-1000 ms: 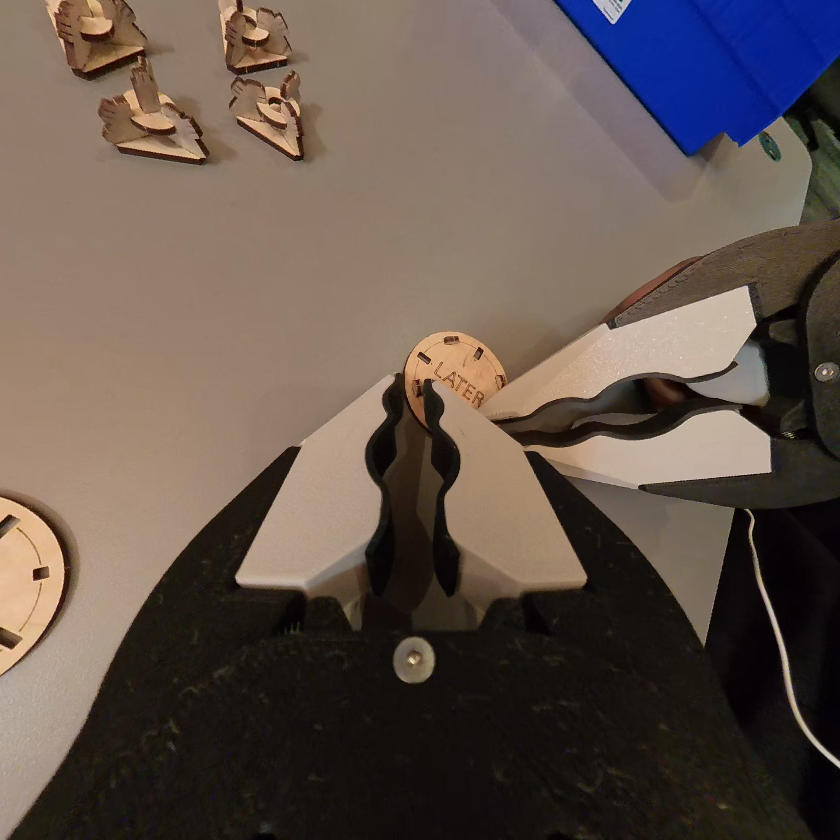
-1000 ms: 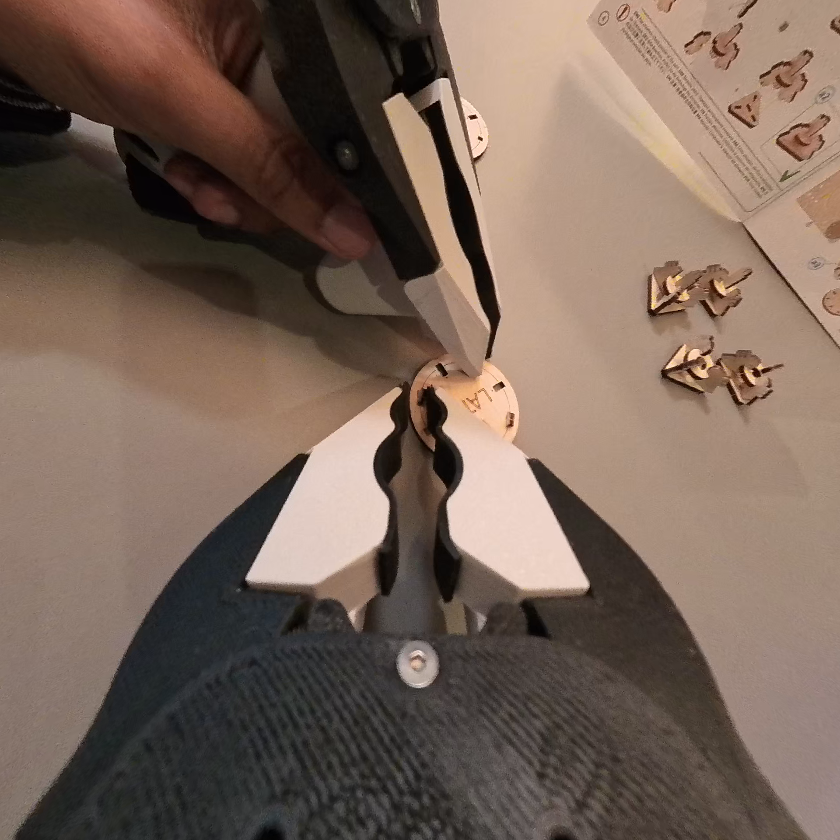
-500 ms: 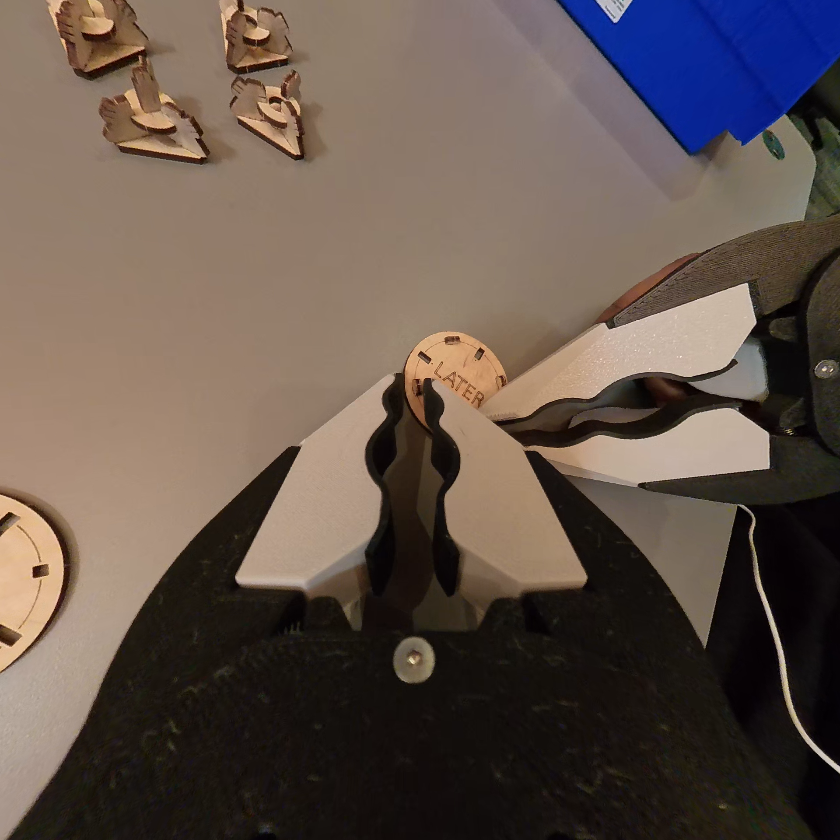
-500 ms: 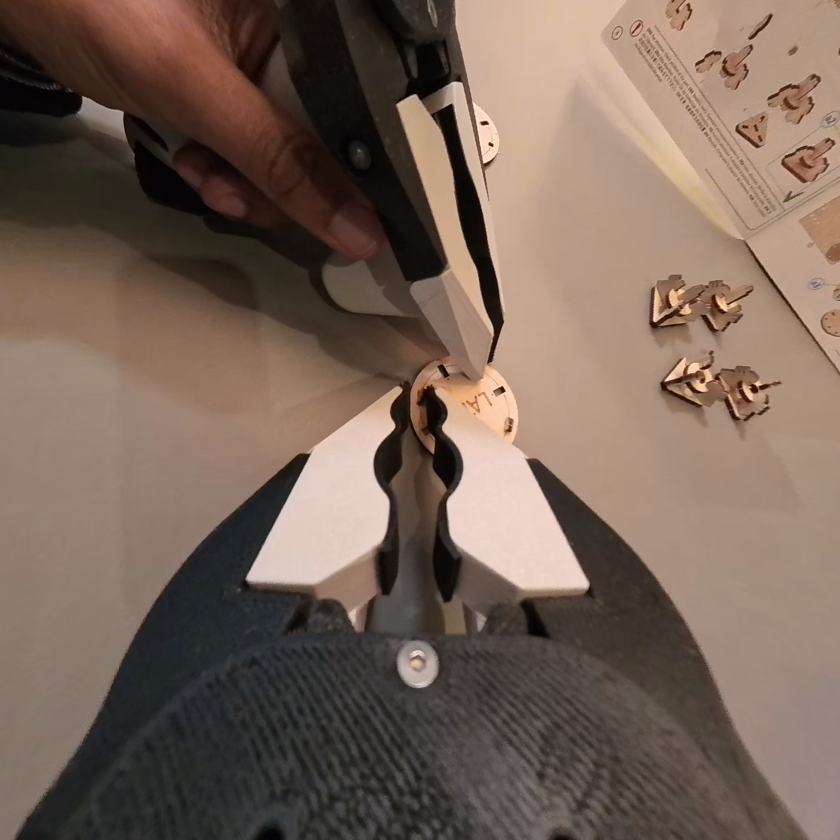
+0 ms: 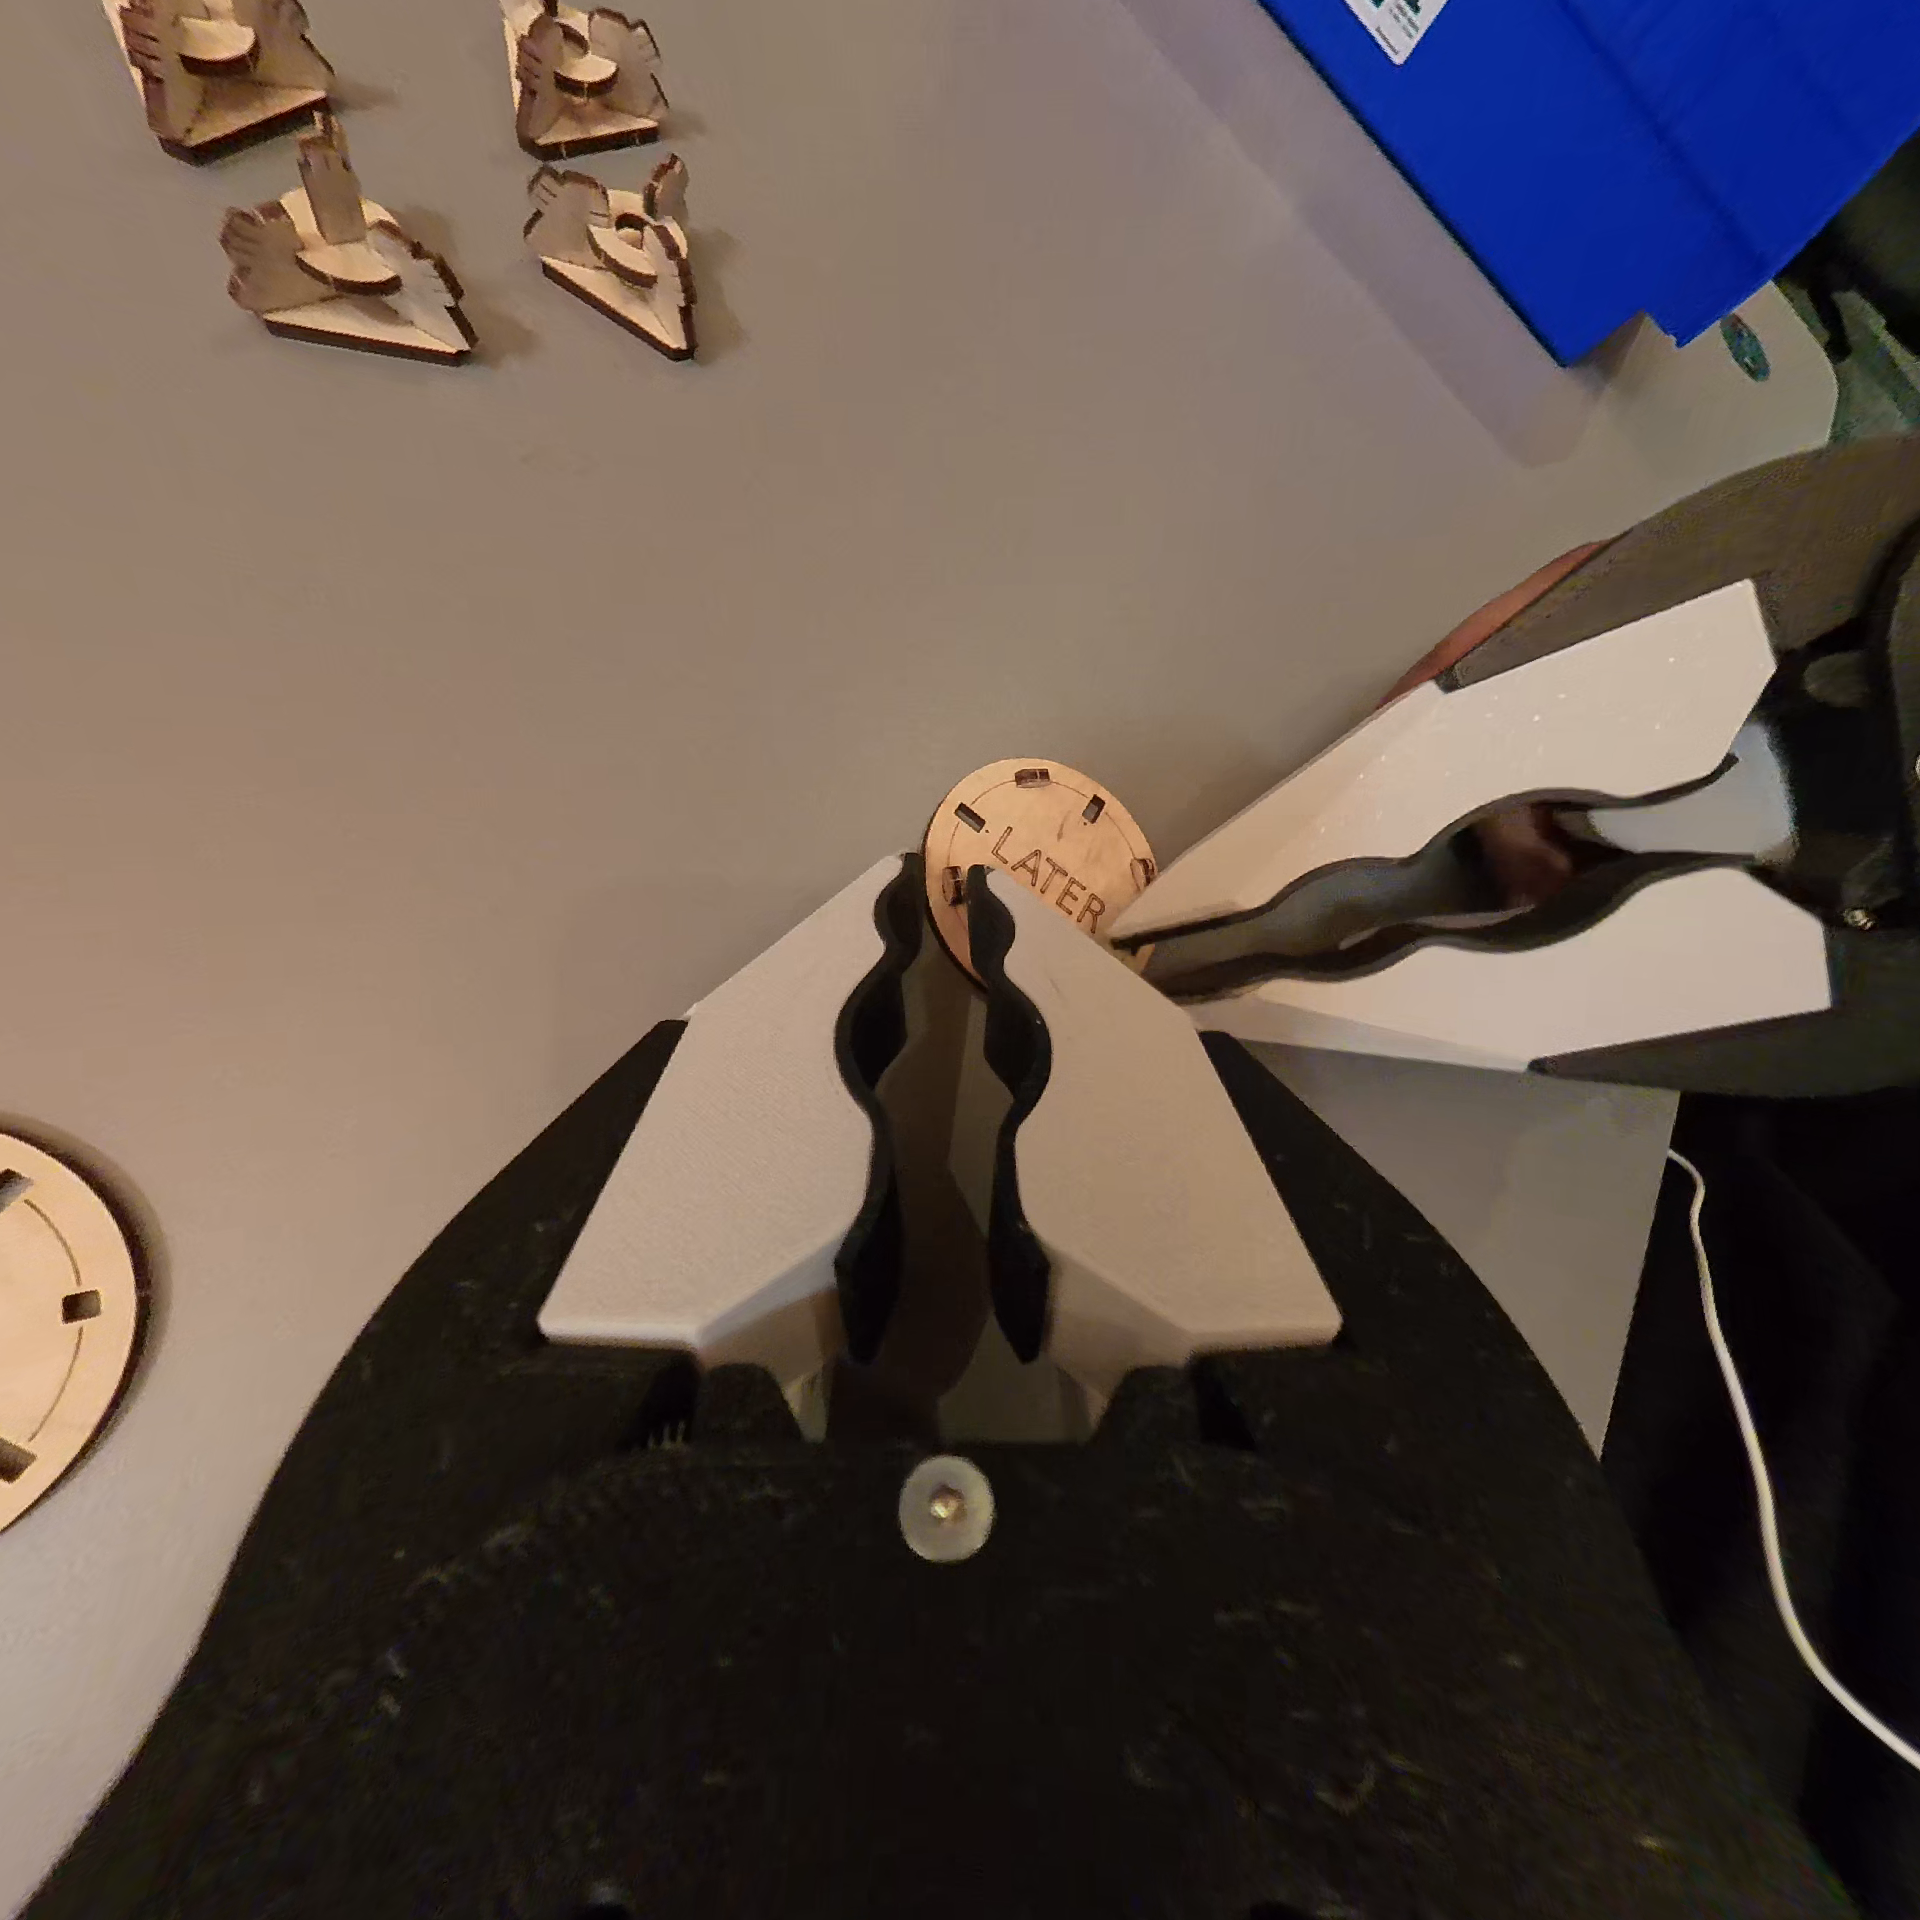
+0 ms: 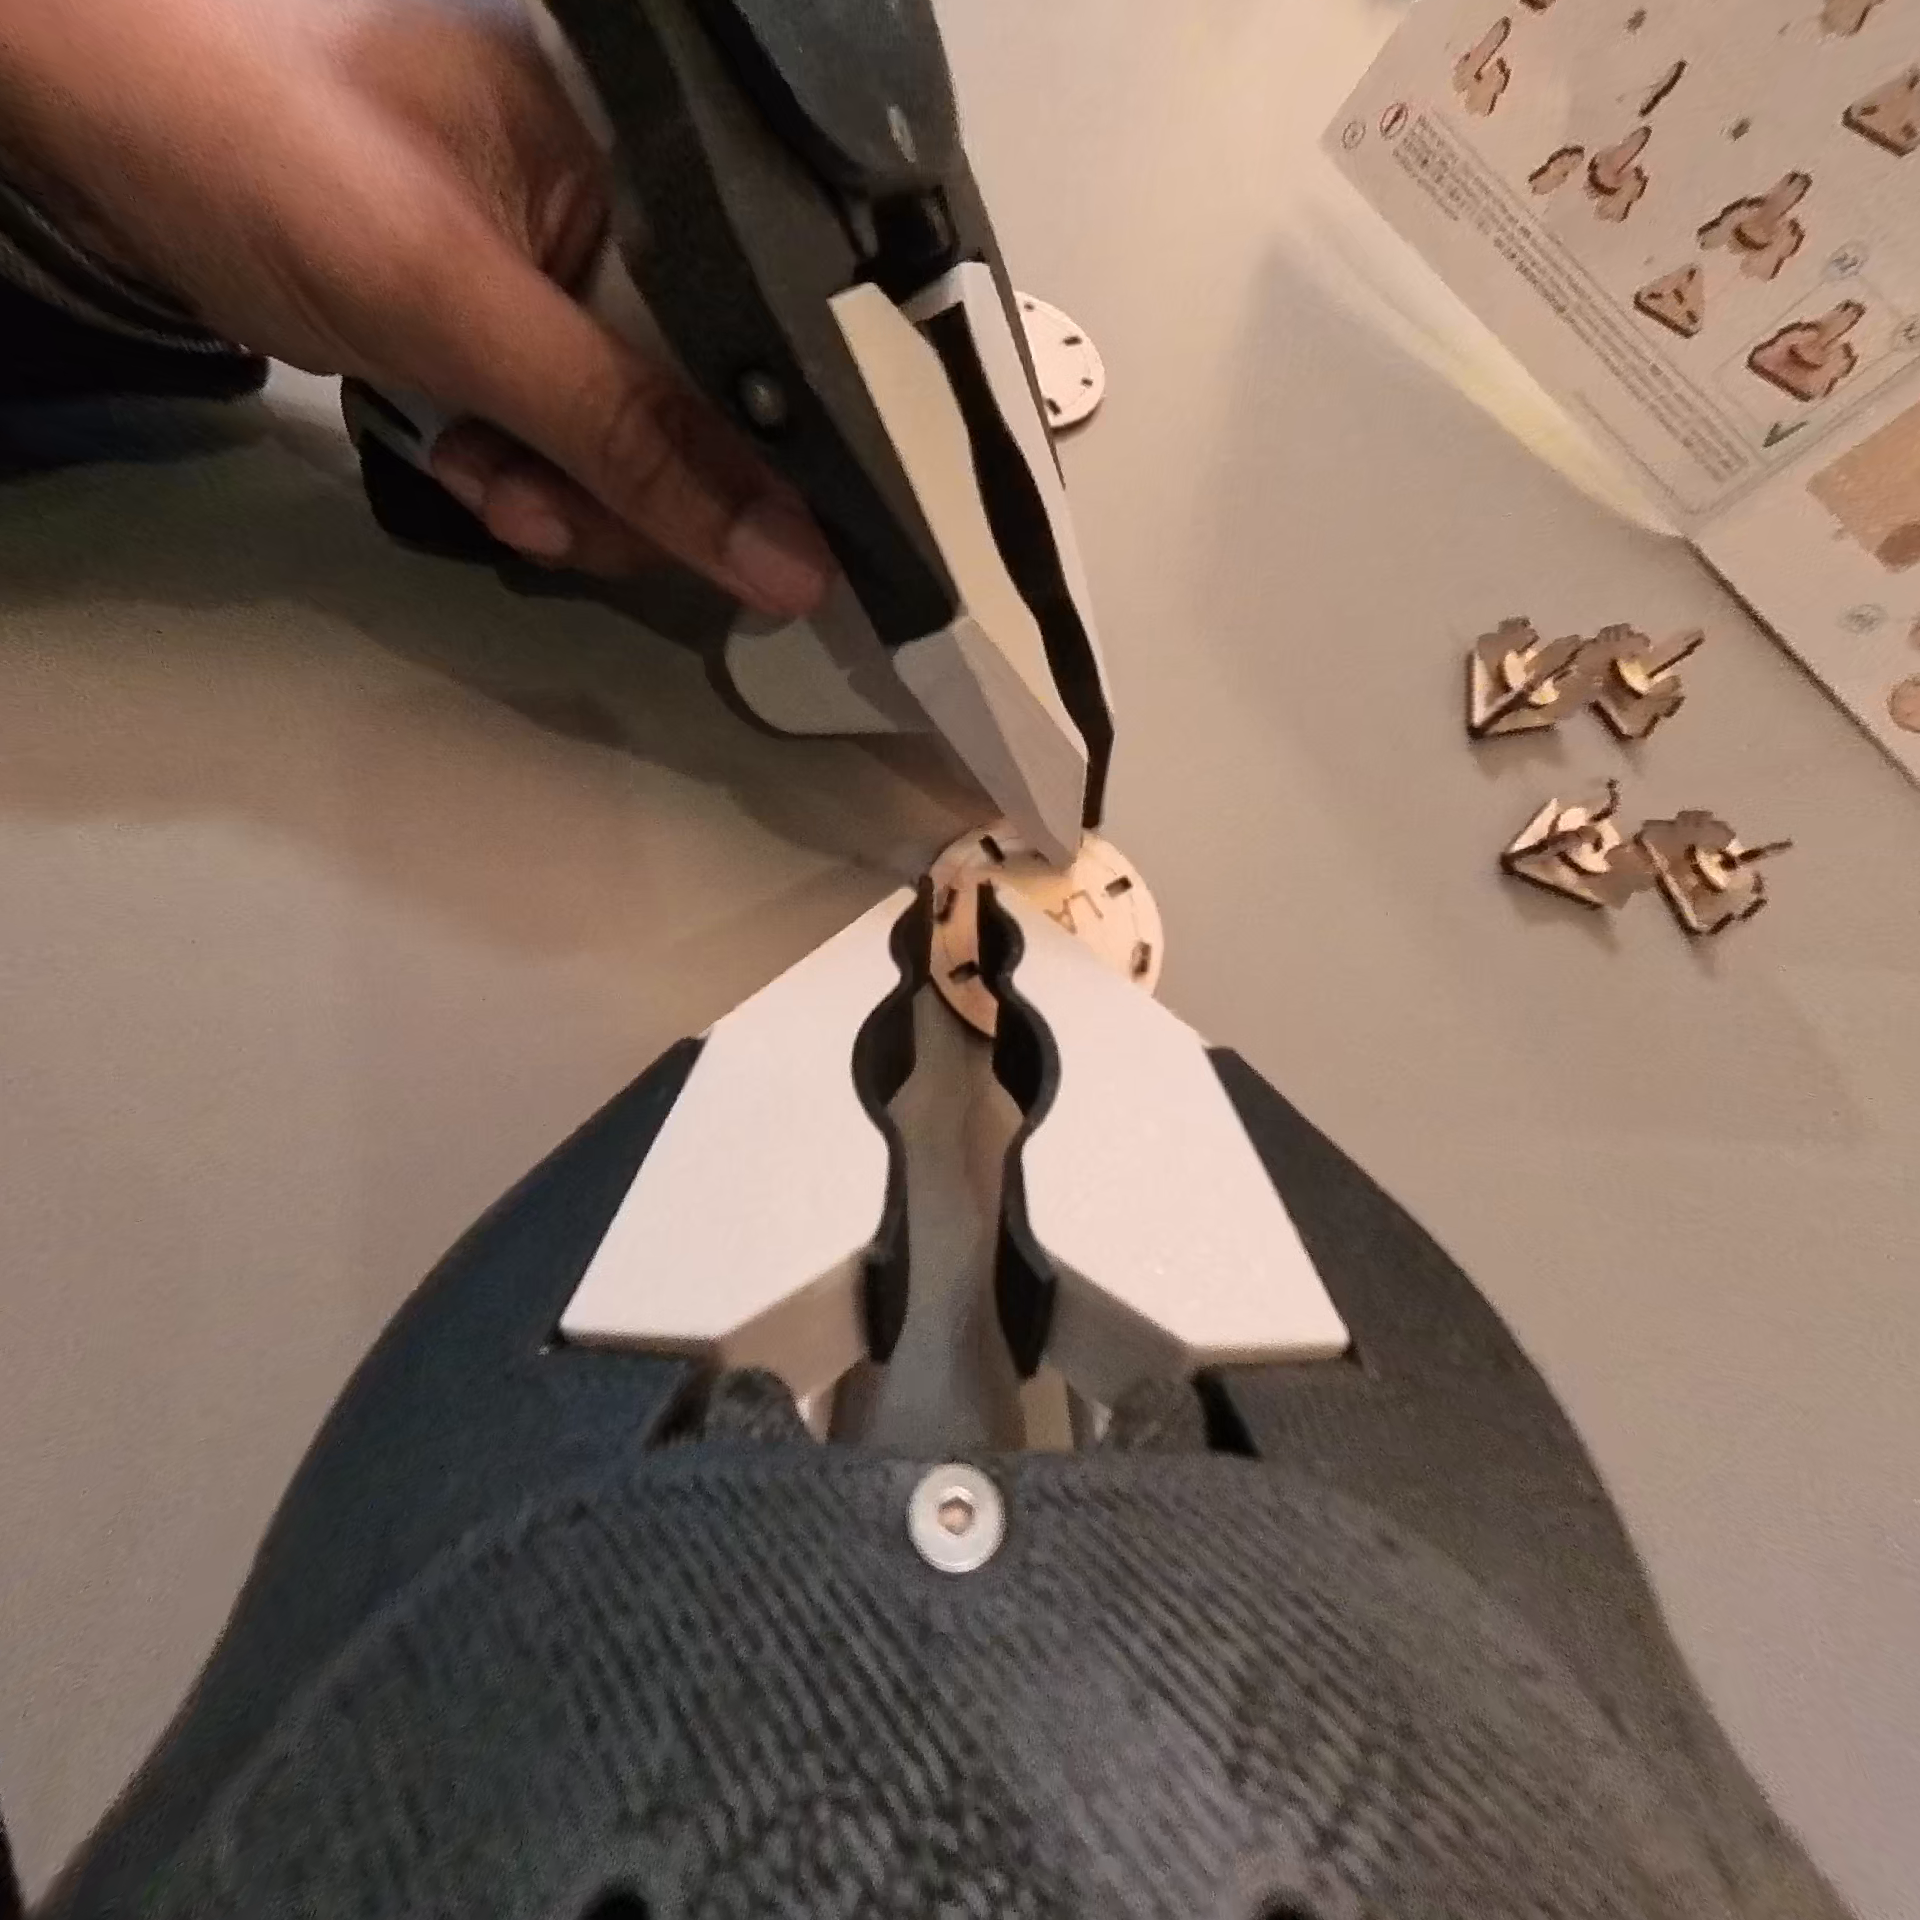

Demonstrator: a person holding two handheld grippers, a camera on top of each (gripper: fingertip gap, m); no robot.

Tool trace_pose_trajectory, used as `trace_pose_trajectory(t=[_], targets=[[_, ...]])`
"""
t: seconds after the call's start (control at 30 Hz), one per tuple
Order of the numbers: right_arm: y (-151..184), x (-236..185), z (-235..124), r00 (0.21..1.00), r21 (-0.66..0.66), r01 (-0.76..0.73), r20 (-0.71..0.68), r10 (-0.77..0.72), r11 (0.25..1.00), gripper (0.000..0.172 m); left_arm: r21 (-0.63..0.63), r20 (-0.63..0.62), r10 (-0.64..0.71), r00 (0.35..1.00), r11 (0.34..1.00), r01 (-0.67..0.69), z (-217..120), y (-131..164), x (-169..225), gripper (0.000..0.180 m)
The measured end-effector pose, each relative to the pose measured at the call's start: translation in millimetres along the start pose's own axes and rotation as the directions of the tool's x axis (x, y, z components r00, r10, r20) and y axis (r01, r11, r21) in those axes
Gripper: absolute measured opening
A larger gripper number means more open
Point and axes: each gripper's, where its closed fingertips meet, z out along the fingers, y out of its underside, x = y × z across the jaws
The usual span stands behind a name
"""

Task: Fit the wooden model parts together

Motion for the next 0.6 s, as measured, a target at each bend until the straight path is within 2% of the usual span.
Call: trace_pose_trajectory(t=[0.1, 0.3, 0.6], targets=[[4.8, 5.4, -4.4, 0.999, -0.004, -0.042, -0.002, 0.042, 0.999, 0.0, 0.0, -0.004, -0.004, 1.0, 1.0, 0.004, 0.0, 0.0, 0.1, 0.008], [3.1, 10.5, -5.0, 0.979, 0.006, -0.193, 0.075, 0.192, 0.981, 0.0, 0.0, -0.004, -0.004, 1.0, 1.0, 0.004, 0.0, 0.0, 0.1, 0.008], [-10.1, 4.4, -1.5, 0.973, 0.042, -0.214, 0.1, 0.209, 0.976, 0.0, 0.0, -0.005, -0.005, 1.0, 1.0, 0.005, 0.0, 0.0, 0.0, 0.008]])
